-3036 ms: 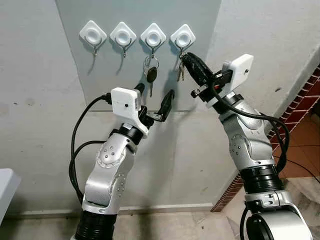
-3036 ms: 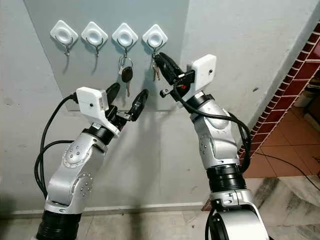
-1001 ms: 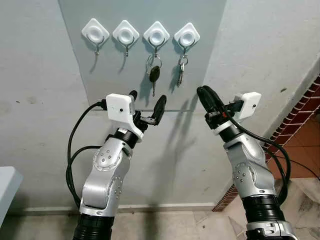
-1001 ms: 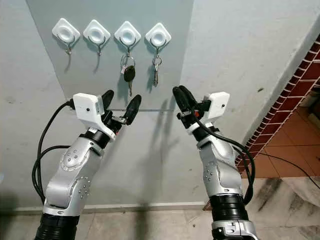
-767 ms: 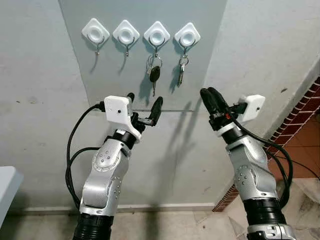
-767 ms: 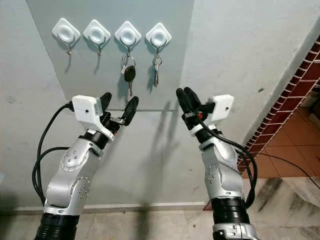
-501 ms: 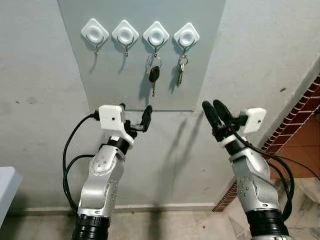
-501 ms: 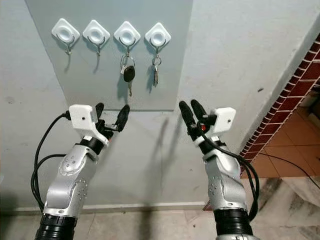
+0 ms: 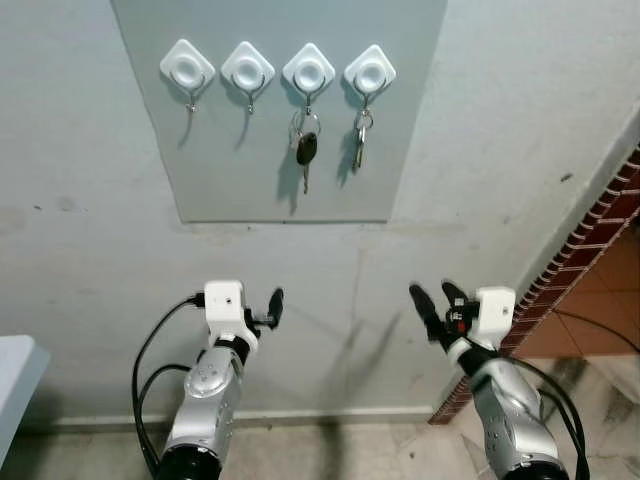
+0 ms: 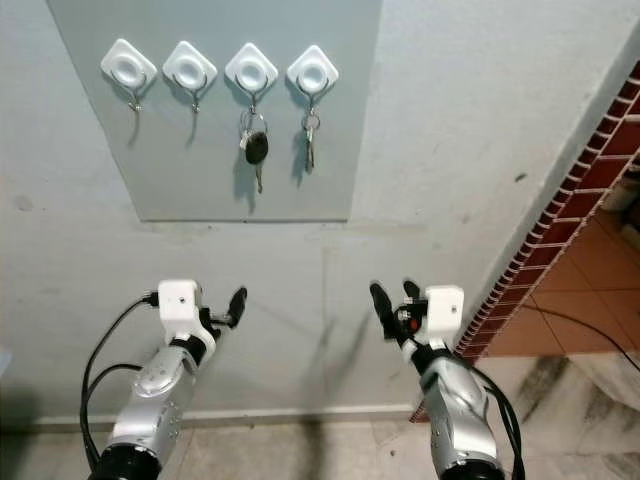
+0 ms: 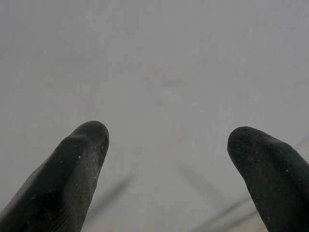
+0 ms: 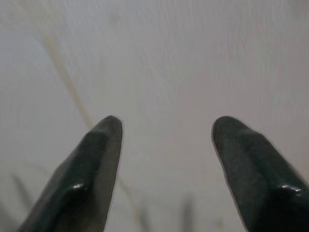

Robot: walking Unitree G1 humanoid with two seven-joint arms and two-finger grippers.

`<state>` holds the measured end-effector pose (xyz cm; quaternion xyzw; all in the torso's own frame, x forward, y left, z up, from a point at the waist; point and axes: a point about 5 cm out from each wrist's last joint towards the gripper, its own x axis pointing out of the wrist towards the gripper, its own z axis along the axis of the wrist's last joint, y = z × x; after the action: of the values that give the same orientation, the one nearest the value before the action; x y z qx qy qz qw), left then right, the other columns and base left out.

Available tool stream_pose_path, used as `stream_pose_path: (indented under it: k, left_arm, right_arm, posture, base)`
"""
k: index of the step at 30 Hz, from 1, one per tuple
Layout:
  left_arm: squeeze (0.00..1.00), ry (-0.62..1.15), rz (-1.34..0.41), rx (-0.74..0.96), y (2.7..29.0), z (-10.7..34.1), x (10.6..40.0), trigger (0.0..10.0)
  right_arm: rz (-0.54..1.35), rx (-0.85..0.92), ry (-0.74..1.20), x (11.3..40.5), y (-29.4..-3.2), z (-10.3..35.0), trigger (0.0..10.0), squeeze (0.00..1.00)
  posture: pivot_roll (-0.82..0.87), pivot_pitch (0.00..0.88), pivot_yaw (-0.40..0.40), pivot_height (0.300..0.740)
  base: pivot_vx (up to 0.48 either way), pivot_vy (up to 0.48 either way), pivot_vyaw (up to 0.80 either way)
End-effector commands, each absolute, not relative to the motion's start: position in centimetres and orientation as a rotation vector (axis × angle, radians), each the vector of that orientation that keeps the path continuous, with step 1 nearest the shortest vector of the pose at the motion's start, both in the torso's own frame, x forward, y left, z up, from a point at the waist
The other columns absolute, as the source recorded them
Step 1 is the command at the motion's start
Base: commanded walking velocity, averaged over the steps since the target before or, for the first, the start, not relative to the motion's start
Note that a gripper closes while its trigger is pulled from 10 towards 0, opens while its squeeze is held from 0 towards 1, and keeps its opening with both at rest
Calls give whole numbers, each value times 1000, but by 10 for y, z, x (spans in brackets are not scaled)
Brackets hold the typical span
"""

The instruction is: Hang keys on a hook

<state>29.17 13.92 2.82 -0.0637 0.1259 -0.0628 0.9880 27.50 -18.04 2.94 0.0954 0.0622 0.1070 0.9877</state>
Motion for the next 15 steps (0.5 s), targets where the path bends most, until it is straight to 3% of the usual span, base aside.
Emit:
stream_pose_path:
  k: [1, 15]
  left_arm:
    - [0, 295, -116, -96, 140, 18, 290, 10000]
    - [0, 481, -136, -99, 143, -24, 263, 10000]
  right_arm:
    - [170, 167, 191, 267, -189, 14, 10000, 1000]
    - [49, 88, 517, 223, -207, -41, 10000, 1000]
  posture:
    - [-71, 0, -3, 740]
    - [-77, 0, 9, 740]
  base:
    - [0, 0, 0]
    - [0, 0, 0]
